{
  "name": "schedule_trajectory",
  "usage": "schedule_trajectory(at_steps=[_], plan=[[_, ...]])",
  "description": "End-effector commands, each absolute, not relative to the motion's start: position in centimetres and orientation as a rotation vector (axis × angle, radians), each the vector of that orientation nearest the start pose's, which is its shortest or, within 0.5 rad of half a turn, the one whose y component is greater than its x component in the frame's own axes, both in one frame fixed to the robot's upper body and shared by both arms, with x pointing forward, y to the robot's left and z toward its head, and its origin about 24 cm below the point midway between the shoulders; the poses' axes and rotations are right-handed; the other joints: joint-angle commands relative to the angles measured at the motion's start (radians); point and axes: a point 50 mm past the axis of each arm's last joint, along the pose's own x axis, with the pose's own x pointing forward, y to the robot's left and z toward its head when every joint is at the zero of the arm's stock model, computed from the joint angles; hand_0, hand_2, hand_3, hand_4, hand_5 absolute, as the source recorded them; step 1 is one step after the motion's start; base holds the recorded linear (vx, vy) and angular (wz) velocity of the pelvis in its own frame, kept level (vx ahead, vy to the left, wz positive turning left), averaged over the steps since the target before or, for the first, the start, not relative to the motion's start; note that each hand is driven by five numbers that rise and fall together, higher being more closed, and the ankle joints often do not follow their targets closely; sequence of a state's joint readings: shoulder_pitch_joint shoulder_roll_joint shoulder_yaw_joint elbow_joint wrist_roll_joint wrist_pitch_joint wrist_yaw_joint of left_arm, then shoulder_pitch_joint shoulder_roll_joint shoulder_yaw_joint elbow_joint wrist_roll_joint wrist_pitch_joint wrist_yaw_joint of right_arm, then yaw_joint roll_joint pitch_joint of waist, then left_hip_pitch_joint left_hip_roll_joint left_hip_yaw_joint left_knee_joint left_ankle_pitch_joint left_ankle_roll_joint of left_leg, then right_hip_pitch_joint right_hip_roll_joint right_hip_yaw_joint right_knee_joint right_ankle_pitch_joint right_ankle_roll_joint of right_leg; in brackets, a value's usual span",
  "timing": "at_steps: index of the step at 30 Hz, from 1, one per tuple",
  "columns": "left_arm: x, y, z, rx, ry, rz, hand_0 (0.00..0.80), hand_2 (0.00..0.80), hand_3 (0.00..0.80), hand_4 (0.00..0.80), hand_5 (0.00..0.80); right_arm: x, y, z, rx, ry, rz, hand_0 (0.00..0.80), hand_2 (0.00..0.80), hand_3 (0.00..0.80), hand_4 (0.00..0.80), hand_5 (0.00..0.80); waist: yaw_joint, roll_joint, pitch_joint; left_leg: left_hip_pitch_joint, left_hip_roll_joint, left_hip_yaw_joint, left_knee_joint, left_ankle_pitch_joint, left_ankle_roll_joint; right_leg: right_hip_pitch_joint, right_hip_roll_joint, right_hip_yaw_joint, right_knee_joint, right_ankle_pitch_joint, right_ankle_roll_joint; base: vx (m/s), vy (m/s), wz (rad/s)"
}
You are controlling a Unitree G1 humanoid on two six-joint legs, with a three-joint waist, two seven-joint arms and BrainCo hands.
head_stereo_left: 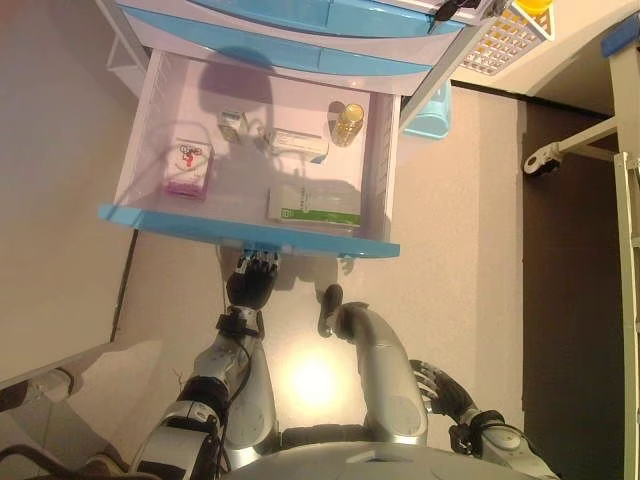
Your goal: Open the drawer and pick up the medicine
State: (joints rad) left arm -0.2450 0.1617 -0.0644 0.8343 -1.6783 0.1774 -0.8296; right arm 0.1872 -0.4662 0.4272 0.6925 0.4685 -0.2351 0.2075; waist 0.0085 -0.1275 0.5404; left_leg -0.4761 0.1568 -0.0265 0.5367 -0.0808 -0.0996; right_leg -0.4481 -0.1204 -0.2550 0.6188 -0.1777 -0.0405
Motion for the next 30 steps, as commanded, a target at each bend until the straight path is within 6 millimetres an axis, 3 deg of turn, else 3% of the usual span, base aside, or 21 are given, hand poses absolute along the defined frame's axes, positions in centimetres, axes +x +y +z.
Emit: schedule_trajectory(at_steps=[1, 2, 5, 9, 15, 20, 30], plan=[[13.5, 25.1, -12.0, -1.553, 0.094, 0.487, 0.088, 0.088, 0.088, 0.088, 0.088, 15.8, -20.6, -7.2, 0.056, 0.429, 0.298, 0.000, 0.000, 0.000, 0.000, 0.000, 0.046, -0.009, -0.040, -0.018, -0.040, 0.067, -0.007, -0.018, 0.077, 0.022, -0.023, -0.037, 0.144, -0.124, -0.001, 0.013, 0.083, 0.10], [13.0, 25.2, -12.2, -1.551, 0.119, 0.513, 0.000, 0.000, 0.000, 0.000, 0.000, 15.6, -20.8, -7.2, 0.049, 0.432, 0.297, 0.000, 0.000, 0.000, 0.000, 0.000, 0.048, -0.004, -0.039, -0.019, -0.042, 0.067, -0.002, -0.017, 0.078, 0.022, -0.027, -0.037, 0.153, -0.128, -0.003, 0.017, 0.081, 0.10], [11.8, 25.3, -12.8, -1.556, 0.176, 0.583, 0.000, 0.000, 0.000, 0.000, 0.000, 15.3, -21.3, -7.3, 0.033, 0.442, 0.299, 0.000, 0.000, 0.000, 0.000, 0.000, 0.049, 0.006, -0.040, -0.023, -0.046, 0.066, 0.014, -0.018, 0.079, 0.025, -0.035, -0.038, 0.172, -0.141, -0.010, 0.031, 0.076, 0.10], [9.6, 25.1, -14.4, -1.547, 0.437, 0.734, 0.000, 0.000, 0.000, 0.000, 0.000, 15.0, -21.4, -7.5, 0.019, 0.468, 0.311, 0.000, 0.000, 0.000, 0.000, 0.000, 0.043, 0.011, -0.048, -0.028, -0.047, 0.066, 0.044, -0.021, 0.079, 0.033, -0.044, -0.037, 0.191, -0.148, -0.013, 0.061, 0.066, -0.06], [7.6, 24.8, -15.3, -1.431, 0.741, 0.765, 0.000, 0.000, 0.000, 0.000, 0.000, 14.0, -22.6, -7.6, -0.018, 0.520, 0.335, 0.000, 0.000, 0.000, 0.000, 0.000, 0.015, 0.023, -0.060, -0.031, -0.034, 0.083, 0.080, -0.007, 0.072, 0.051, -0.058, -0.030, 0.195, -0.146, -0.015, 0.082, 0.101, 0.10], [6.1, 23.9, -15.7, -1.438, 0.949, 0.790, 0.000, 0.000, 0.000, 0.000, 0.000, 14.0, -23.5, -7.2, -0.055, 0.538, 0.350, 0.000, 0.000, 0.000, 0.000, 0.000, -0.005, 0.038, -0.052, -0.047, -0.032, 0.089, 0.126, 0.021, 0.070, 0.038, -0.069, -0.017, 0.215, -0.142, -0.019, 0.049, 0.123, 0.04], [4.5, 25.4, -15.7, -1.276, 0.940, 0.754, 0.000, 0.000, 0.000, 0.000, 0.000, 14.2, -24.7, -6.1, -0.073, 0.499, 0.305, 0.000, 0.000, 0.000, 0.000, 0.000, -0.010, 0.035, -0.039, -0.045, -0.034, 0.103, 0.145, 0.025, 0.073, 0.034, -0.079, -0.001, 0.206, -0.115, -0.002, 0.022, 0.046, -0.07]])
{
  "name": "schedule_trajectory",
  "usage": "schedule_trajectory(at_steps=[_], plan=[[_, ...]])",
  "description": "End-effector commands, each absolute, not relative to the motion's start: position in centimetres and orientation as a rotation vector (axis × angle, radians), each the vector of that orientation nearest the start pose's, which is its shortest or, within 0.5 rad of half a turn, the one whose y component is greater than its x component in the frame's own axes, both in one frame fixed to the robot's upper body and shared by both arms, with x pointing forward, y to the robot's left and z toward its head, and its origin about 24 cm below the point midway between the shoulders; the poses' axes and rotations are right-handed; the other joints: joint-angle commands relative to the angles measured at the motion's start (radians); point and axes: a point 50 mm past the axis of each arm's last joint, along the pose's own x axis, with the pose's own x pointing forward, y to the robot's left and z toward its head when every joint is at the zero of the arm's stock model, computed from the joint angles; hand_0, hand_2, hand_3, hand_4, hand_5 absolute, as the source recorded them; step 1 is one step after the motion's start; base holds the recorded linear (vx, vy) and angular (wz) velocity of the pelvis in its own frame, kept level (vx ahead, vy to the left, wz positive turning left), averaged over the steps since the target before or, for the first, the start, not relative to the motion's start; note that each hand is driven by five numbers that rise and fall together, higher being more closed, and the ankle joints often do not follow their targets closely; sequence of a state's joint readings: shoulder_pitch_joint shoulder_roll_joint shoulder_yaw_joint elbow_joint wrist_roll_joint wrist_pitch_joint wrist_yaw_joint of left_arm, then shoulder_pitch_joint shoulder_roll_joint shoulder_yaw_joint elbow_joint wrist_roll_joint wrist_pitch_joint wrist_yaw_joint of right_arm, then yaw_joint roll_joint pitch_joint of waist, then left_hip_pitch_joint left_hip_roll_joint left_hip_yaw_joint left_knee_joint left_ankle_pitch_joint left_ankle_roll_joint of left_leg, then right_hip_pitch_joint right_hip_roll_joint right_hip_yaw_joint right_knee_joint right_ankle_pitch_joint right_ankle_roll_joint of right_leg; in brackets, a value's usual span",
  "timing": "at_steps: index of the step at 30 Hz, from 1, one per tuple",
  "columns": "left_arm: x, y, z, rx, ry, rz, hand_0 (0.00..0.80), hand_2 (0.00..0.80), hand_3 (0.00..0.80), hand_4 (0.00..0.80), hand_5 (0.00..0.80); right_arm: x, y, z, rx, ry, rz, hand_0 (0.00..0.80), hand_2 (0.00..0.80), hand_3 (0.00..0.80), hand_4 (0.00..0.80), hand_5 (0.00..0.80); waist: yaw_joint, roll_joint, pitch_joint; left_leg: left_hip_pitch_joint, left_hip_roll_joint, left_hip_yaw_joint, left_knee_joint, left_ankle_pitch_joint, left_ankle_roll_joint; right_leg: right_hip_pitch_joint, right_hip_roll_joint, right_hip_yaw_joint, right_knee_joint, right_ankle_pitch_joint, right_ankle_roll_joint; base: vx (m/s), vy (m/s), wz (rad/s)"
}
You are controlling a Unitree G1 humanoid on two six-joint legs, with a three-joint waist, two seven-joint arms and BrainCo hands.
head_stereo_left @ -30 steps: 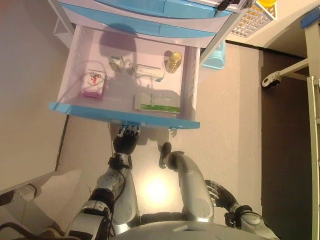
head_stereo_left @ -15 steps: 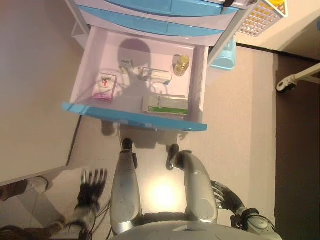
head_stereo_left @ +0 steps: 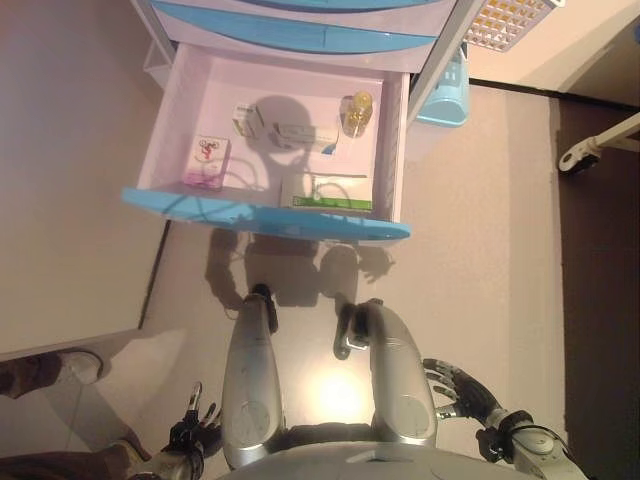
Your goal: Open the drawer and pick up the medicine
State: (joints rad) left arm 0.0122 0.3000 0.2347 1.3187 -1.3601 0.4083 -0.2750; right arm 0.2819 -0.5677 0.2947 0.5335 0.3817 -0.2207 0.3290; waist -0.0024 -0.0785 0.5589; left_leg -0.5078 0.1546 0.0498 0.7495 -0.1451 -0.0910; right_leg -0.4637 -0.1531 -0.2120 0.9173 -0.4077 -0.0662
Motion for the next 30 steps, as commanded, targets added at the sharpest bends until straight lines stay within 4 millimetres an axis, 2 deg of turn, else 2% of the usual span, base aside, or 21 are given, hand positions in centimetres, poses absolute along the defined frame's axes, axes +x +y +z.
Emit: schedule_trajectory(at_steps=[1, 6, 11, 18, 23, 25, 30], plan=[[4.5, 25.4, -15.7, -1.266, 0.941, 0.750, 0.000, 0.000, 0.000, 0.000, 0.000, 14.2, -24.8, -6.0, -0.072, 0.496, 0.299, 0.000, 0.000, 0.000, 0.000, 0.000, 0.001, -0.013, -0.058, -0.011, -0.033, 0.027, -0.069, 0.089, 0.064, 0.052, -0.047, -0.043, -0.096, 0.117, 0.025, 0.000, 0.000, 0.00], [3.4, 24.9, -15.8, -1.188, 0.965, 0.669, 0.000, 0.000, 0.000, 0.000, 0.000, 14.2, -26.1, -5.5, -0.095, 0.469, 0.230, 0.000, 0.000, 0.000, 0.000, 0.000, 0.010, 0.005, -0.062, 0.022, -0.040, 0.029, -0.093, 0.108, 0.060, 0.094, -0.059, -0.046, -0.141, 0.138, 0.042, 0.033, 0.018, 0.01], [2.9, 25.5, -15.7, -1.083, 0.913, 0.636, 0.000, 0.000, 0.000, 0.000, 0.000, 14.3, -27.2, -4.9, -0.106, 0.431, 0.145, 0.000, 0.000, 0.000, 0.000, 0.000, 0.019, 0.016, -0.072, 0.078, -0.047, 0.043, -0.154, 0.108, 0.055, 0.147, -0.072, -0.051, -0.209, 0.169, 0.071, 0.043, 0.004, 0.05], [2.1, 25.9, -15.3, -0.981, 0.894, 0.572, 0.000, 0.000, 0.000, 0.000, 0.000, 14.0, -29.8, -3.7, -0.190, 0.372, -0.070, 0.000, 0.000, 0.000, 0.000, 0.000, 0.028, 0.016, -0.098, 0.180, -0.053, 0.068, -0.283, 0.086, 0.050, 0.214, -0.084, -0.049, -0.324, 0.220, 0.126, 0.017, -0.006, 0.03], [0.8, 25.0, -15.3, -0.959, 0.922, 0.551, 0.000, 0.000, 0.000, 0.000, 0.000, 14.8, -31.4, -0.7, -0.301, 0.250, -0.125, 0.000, 0.000, 0.000, 0.000, 0.000, 0.032, 0.012, -0.126, 0.253, -0.058, 0.078, -0.373, 0.083, 0.054, 0.266, -0.090, -0.051, -0.401, 0.273, 0.170, 0.034, -0.037, -0.03], [0.2, 24.9, -15.3, -0.951, 0.935, 0.566, 0.000, 0.000, 0.000, 0.000, 0.000, 15.4, -32.3, 2.0, -0.426, 0.161, -0.092, 0.000, 0.000, 0.000, 0.000, 0.000, 0.030, 0.009, -0.141, 0.293, -0.064, 0.080, -0.422, 0.084, 0.060, 0.287, -0.090, -0.048, -0.425, 0.295, 0.191, 0.060, -0.015, 0.04], [-0.7, 25.7, -15.0, -0.935, 0.943, 0.605, 0.000, 0.000, 0.000, 0.000, 0.000, 16.6, -33.8, 6.9, -0.605, 0.022, -0.036, 0.000, 0.000, 0.000, 0.000, 0.000, 0.029, 0.000, -0.151, 0.336, -0.071, 0.080, -0.471, 0.077, 0.072, 0.304, -0.089, -0.040, -0.452, 0.330, 0.216, 0.021, 0.000, 0.05]])
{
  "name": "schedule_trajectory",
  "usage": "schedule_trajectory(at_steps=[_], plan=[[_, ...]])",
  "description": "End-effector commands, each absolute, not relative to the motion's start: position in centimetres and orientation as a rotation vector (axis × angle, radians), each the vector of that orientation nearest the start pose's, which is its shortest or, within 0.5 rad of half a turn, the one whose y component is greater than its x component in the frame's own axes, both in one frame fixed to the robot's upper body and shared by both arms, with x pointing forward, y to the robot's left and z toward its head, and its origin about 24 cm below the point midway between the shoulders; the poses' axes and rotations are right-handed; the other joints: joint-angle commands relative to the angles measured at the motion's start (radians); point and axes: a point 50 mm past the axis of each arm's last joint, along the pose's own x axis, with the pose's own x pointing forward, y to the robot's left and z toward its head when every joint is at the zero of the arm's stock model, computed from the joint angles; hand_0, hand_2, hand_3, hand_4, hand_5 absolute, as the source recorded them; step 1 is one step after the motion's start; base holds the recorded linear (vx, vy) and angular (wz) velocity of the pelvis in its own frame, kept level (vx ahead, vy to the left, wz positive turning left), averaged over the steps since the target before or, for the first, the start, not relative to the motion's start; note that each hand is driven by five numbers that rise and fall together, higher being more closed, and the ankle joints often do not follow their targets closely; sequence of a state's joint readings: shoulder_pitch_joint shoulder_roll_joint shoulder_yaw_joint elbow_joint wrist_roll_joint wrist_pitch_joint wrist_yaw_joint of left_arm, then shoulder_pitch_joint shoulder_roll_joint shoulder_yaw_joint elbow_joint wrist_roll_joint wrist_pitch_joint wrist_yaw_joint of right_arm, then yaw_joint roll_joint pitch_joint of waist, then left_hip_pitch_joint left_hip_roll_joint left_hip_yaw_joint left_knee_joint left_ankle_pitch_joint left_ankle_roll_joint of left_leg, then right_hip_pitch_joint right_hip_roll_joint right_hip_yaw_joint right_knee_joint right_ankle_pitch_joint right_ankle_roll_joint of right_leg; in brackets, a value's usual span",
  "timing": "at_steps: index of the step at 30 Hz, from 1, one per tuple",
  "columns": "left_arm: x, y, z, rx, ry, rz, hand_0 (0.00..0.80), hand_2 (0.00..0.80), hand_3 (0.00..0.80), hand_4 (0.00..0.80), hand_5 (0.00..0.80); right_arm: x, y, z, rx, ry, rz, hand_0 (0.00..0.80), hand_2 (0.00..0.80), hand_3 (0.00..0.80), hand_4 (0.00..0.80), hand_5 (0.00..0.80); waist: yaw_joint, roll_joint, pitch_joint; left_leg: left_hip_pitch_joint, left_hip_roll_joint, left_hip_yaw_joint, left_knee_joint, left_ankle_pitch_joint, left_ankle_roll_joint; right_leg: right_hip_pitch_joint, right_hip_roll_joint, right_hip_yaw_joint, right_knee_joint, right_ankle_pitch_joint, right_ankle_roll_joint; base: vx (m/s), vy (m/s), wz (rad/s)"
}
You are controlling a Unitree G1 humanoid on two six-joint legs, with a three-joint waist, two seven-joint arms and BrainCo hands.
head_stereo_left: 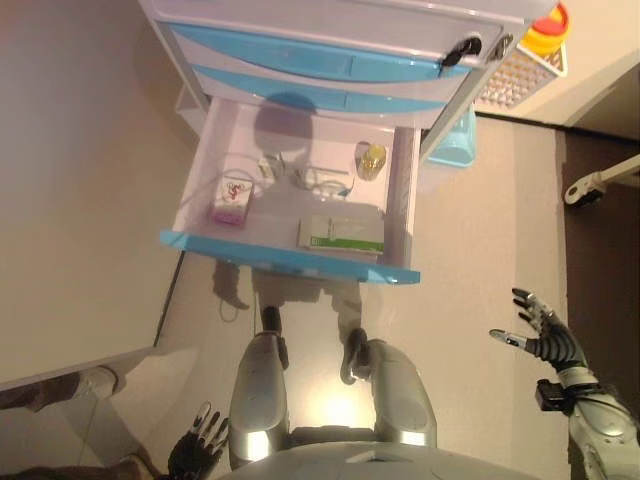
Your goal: Open the drawer and pick up the medicine
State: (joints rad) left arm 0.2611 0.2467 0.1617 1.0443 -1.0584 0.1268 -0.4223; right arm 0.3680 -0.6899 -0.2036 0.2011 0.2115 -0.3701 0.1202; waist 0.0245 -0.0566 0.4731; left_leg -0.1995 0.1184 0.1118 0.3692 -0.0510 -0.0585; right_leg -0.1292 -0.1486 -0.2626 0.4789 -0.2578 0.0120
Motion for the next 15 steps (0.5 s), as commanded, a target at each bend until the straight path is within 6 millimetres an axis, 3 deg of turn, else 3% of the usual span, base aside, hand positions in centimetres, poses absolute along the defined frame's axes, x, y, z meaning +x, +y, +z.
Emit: schedule_trajectory(at_steps=[1, 9, 15], plan=[[-0.9, 26.0, -15.0, -0.928, 0.941, 0.622, 0.000, 0.000, 0.000, 0.000, 0.000, 17.2, -34.1, 8.5, -0.641, -0.021, -0.023, 0.000, 0.000, 0.000, 0.000, 0.000, 0.002, -0.026, -0.065, 0.036, -0.036, 0.019, -0.097, -0.023, 0.044, -0.031, -0.094, 0.014, -0.015, 0.187, 0.143, 0.000, 0.000, 0.00], [-0.1, 28.4, -14.5, -0.863, 0.911, 0.684, 0.000, 0.000, 0.000, 0.000, 0.000, 21.3, -31.7, 16.3, -0.880, -0.220, 0.114, 0.000, 0.000, 0.000, 0.000, 0.000, 0.015, -0.050, -0.068, 0.046, -0.039, 0.029, -0.135, -0.021, 0.070, -0.037, -0.097, 0.008, -0.044, 0.247, 0.155, -0.028, 0.006, 0.01], [2.7, 29.1, -14.2, -0.826, 0.872, 0.658, 0.000, 0.000, 0.000, 0.000, 0.000, 24.8, -28.9, 19.3, -0.947, -0.301, 0.183, 0.000, 0.000, 0.000, 0.000, 0.000, 0.045, -0.062, -0.051, 0.021, -0.047, 0.024, -0.130, -0.033, 0.085, -0.053, -0.099, 0.001, -0.050, 0.264, 0.155, -0.057, -0.007, 0.06]])
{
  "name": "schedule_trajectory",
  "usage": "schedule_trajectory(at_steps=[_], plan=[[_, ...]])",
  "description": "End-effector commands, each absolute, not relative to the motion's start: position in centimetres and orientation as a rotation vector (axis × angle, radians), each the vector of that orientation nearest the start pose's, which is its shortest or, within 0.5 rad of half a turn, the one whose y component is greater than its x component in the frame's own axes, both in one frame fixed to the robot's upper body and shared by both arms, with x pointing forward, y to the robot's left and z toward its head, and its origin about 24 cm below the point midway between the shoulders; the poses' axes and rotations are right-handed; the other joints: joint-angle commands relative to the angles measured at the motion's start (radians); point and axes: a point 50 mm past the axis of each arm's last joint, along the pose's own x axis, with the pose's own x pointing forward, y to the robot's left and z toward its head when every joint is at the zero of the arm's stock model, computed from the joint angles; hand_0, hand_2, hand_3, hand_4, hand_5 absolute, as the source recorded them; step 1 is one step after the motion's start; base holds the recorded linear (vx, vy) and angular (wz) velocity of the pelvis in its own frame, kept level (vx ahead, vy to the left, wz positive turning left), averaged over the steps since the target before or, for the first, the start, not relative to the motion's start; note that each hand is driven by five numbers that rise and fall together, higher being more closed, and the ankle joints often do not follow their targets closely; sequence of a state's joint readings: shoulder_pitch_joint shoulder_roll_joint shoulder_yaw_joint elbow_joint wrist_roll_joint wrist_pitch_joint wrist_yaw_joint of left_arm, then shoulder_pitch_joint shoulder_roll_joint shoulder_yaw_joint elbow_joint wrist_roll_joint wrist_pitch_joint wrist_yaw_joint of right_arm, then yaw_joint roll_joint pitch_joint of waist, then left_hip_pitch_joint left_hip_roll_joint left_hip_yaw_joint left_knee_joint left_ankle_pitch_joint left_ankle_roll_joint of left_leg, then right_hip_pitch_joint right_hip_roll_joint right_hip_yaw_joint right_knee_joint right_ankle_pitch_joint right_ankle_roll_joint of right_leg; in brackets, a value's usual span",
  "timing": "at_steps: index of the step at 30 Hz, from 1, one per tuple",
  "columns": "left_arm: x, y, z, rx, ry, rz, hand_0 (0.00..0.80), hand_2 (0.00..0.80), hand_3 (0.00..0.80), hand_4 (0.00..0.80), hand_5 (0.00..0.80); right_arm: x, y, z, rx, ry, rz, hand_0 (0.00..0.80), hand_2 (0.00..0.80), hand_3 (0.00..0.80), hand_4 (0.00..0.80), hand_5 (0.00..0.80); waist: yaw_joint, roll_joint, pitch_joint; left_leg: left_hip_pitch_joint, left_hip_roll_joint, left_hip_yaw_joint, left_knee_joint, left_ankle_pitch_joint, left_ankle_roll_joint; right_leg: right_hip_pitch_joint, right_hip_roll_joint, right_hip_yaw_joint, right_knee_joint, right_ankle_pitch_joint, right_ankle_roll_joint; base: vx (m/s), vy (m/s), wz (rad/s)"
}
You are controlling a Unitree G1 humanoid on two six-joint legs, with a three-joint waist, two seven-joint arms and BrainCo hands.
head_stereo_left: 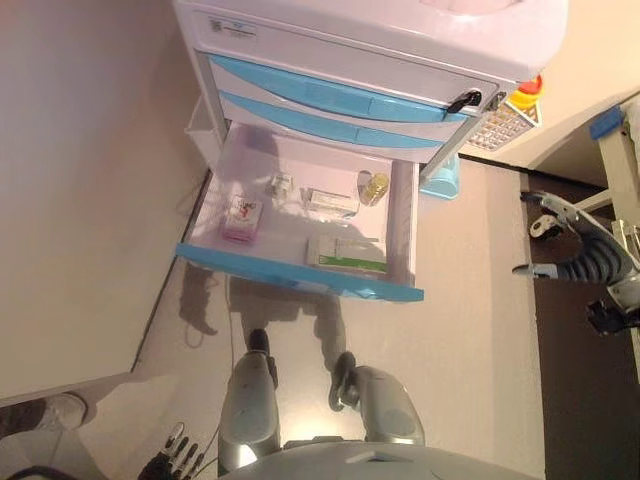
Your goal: Open the drawer and pick up the medicine
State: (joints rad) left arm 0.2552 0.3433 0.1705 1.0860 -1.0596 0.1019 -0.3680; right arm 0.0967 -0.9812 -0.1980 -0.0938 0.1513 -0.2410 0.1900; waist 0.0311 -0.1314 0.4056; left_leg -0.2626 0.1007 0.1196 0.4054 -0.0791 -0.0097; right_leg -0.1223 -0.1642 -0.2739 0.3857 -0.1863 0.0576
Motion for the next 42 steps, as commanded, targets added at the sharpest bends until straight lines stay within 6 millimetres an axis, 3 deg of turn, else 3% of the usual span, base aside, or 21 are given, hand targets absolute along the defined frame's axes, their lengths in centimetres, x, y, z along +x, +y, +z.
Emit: schedule_trajectory(at_steps=[1, 7, 16, 17, 32, 42], plan=[[3.1, 29.2, -14.2, -0.817, 0.868, 0.651, 0.000, 0.000, 0.000, 0.000, 0.000, 25.1, -28.6, 19.6, -0.955, -0.305, 0.195, 0.000, 0.000, 0.000, 0.000, 0.000, 0.044, 0.013, 0.020, 0.080, -0.031, 0.014, -0.167, -0.006, 0.039, -0.062, -0.084, 0.010, 0.043, 0.195, 0.109, -0.046, -0.009, 0.11], [4.6, 29.4, -13.9, -0.772, 0.861, 0.623, 0.000, 0.000, 0.000, 0.000, 0.000, 27.7, -26.8, 20.4, -0.992, -0.288, 0.249, 0.000, 0.000, 0.000, 0.000, 0.000, 0.079, 0.020, 0.039, 0.057, -0.049, 0.000, -0.168, -0.007, 0.050, -0.077, -0.091, -0.002, 0.041, 0.208, 0.102, -0.031, 0.005, 0.14], [5.9, 29.3, -13.8, -0.748, 0.861, 0.575, 0.000, 0.000, 0.000, 0.000, 0.000, 31.1, -25.4, 20.3, -1.047, -0.244, 0.257, 0.000, 0.000, 0.000, 0.000, 0.000, 0.126, 0.060, 0.070, 0.014, -0.082, -0.014, -0.144, -0.012, 0.059, -0.099, -0.109, -0.019, 0.036, 0.209, 0.086, -0.006, 0.032, 0.10], [5.8, 29.3, -13.8, -0.744, 0.867, 0.572, 0.000, 0.000, 0.000, 0.000, 0.000, 31.5, -25.4, 20.3, -1.057, -0.236, 0.247, 0.000, 0.000, 0.000, 0.000, 0.000, 0.133, 0.066, 0.072, 0.018, -0.088, -0.024, -0.133, -0.036, 0.053, -0.095, -0.111, -0.009, 0.046, 0.187, 0.096, 0.069, 0.035, 0.12], [6.1, 27.9, -14.1, -0.749, 0.901, 0.501, 0.000, 0.000, 0.000, 0.000, 0.000, 35.3, -25.3, 22.5, -1.190, -0.223, 0.111, 0.000, 0.000, 0.000, 0.000, 0.000, 0.185, 0.147, 0.113, -0.058, -0.125, -0.041, -0.060, -0.049, 0.057, -0.146, -0.130, -0.011, 0.053, 0.153, 0.063, 0.001, 0.025, 0.05], [6.7, 27.5, -14.1, -0.751, 0.903, 0.473, 0.000, 0.000, 0.000, 0.000, 0.000, 37.1, -27.0, 22.1, -1.247, -0.081, 0.011, 0.000, 0.000, 0.000, 0.000, 0.000, 0.212, 0.178, 0.114, -0.083, -0.128, -0.045, -0.050, -0.050, 0.055, -0.176, -0.146, -0.022, 0.074, 0.146, 0.053, -0.001, 0.004, 0.01]])
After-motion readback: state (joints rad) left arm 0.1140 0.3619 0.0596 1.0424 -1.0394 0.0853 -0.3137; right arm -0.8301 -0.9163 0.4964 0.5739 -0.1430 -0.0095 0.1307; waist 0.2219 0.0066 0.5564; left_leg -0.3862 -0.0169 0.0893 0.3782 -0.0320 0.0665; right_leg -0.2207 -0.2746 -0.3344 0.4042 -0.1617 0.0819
